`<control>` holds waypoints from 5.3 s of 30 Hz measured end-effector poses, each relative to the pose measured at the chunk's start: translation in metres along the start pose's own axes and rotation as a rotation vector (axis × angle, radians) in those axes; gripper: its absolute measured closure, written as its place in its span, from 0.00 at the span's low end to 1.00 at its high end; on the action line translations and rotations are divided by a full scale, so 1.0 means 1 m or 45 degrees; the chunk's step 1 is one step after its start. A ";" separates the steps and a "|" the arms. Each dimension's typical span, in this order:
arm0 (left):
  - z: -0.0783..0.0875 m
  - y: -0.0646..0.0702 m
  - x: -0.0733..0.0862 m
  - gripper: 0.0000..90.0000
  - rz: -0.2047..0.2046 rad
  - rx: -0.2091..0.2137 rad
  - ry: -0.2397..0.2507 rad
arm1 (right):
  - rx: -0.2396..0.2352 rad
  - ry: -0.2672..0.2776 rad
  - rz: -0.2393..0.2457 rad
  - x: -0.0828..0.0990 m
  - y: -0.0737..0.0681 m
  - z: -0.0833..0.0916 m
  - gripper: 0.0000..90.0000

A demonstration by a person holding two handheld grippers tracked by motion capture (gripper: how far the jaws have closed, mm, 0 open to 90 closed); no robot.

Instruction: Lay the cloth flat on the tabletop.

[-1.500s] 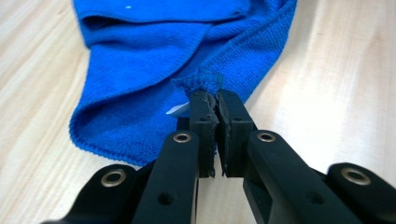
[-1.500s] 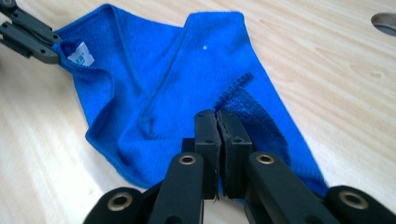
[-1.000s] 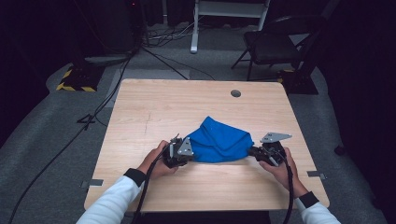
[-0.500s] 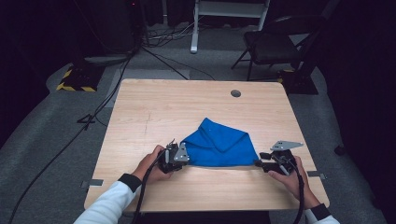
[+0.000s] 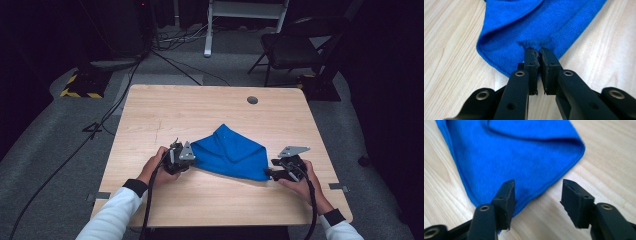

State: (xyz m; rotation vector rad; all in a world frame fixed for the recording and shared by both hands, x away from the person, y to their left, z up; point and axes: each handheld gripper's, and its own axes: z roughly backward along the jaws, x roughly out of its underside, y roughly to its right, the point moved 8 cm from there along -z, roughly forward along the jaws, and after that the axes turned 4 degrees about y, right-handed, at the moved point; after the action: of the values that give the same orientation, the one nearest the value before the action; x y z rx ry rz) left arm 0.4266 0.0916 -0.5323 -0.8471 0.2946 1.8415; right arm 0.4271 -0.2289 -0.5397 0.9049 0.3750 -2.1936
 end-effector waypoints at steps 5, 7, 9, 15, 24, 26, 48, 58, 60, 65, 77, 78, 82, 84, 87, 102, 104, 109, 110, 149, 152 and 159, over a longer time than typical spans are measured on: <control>0.009 0.017 0.007 0.91 -0.019 0.034 -0.012 | -0.014 -0.039 0.033 0.012 -0.006 -0.001 0.48; 0.011 0.019 0.010 0.89 -0.021 0.031 -0.016 | -0.017 -0.032 0.021 0.014 -0.007 0.001 0.48; 0.015 0.025 0.018 0.86 -0.027 0.039 -0.043 | -0.018 -0.036 0.024 0.016 -0.008 0.004 0.46; 0.025 0.036 0.029 0.85 -0.018 0.063 -0.043 | -0.030 -0.042 0.044 0.022 -0.013 0.009 0.46; 0.034 0.052 0.047 0.86 -0.026 0.115 -0.072 | -0.047 -0.047 0.038 0.030 -0.015 0.017 0.44; 0.037 0.053 0.050 0.84 0.002 0.111 -0.070 | -0.047 -0.046 0.033 0.032 -0.015 0.018 0.43; 0.013 0.056 -0.006 0.62 0.043 0.205 0.099 | -0.026 0.025 0.076 0.012 -0.015 0.018 0.42; 0.018 0.064 0.017 0.98 0.025 0.293 0.043 | -0.061 -0.032 0.064 0.026 -0.019 0.012 0.42; 0.019 0.065 0.019 0.98 0.035 0.296 0.045 | -0.060 -0.033 0.060 0.028 -0.019 0.015 0.42; 0.031 0.068 0.033 0.95 0.043 0.290 0.017 | -0.066 -0.022 0.038 0.035 -0.021 0.021 0.42; 0.042 0.057 0.029 0.60 0.157 0.186 0.083 | -0.043 0.023 0.044 0.031 -0.017 0.031 0.41; 0.042 0.057 0.029 0.54 0.157 0.186 0.083 | -0.043 0.023 0.044 0.031 -0.017 0.031 0.41; 0.037 0.046 0.017 0.35 0.192 0.136 0.113 | -0.040 0.060 0.085 0.013 -0.017 0.029 0.43; 0.033 0.040 0.007 0.35 0.193 0.124 0.143 | -0.048 0.070 0.099 0.009 -0.018 0.027 0.44; 0.022 0.035 -0.011 0.35 0.170 0.133 0.155 | -0.078 0.093 0.146 -0.007 -0.025 0.018 0.45; -0.040 0.008 -0.048 0.42 0.118 0.114 0.095 | -0.251 0.105 0.344 -0.062 -0.058 -0.042 0.57; -0.048 0.005 -0.049 0.47 0.108 0.136 0.080 | -0.270 0.082 0.382 -0.065 -0.064 -0.051 0.59; -0.055 0.003 -0.046 0.56 0.077 0.142 0.055 | -0.268 0.055 0.400 -0.065 -0.065 -0.062 0.64; -0.056 0.003 -0.045 0.59 0.065 0.150 0.049 | -0.265 0.046 0.410 -0.064 -0.065 -0.064 0.65; -0.089 0.019 -0.102 0.49 0.008 0.165 0.088 | 0.058 0.212 0.163 -0.087 0.020 -0.044 0.99; -0.096 0.023 -0.104 0.53 -0.044 0.166 0.041 | 0.058 0.205 0.163 -0.087 0.019 -0.045 0.99; -0.106 0.025 -0.097 0.58 -0.047 0.204 -0.021 | 0.058 0.201 0.167 -0.086 0.020 -0.045 0.99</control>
State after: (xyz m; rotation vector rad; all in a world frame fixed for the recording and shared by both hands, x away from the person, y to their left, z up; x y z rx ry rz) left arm 0.4691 -0.0474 -0.5483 -0.7223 0.4075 1.7638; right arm 0.5058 -0.1757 -0.5107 1.1005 0.3315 -2.0246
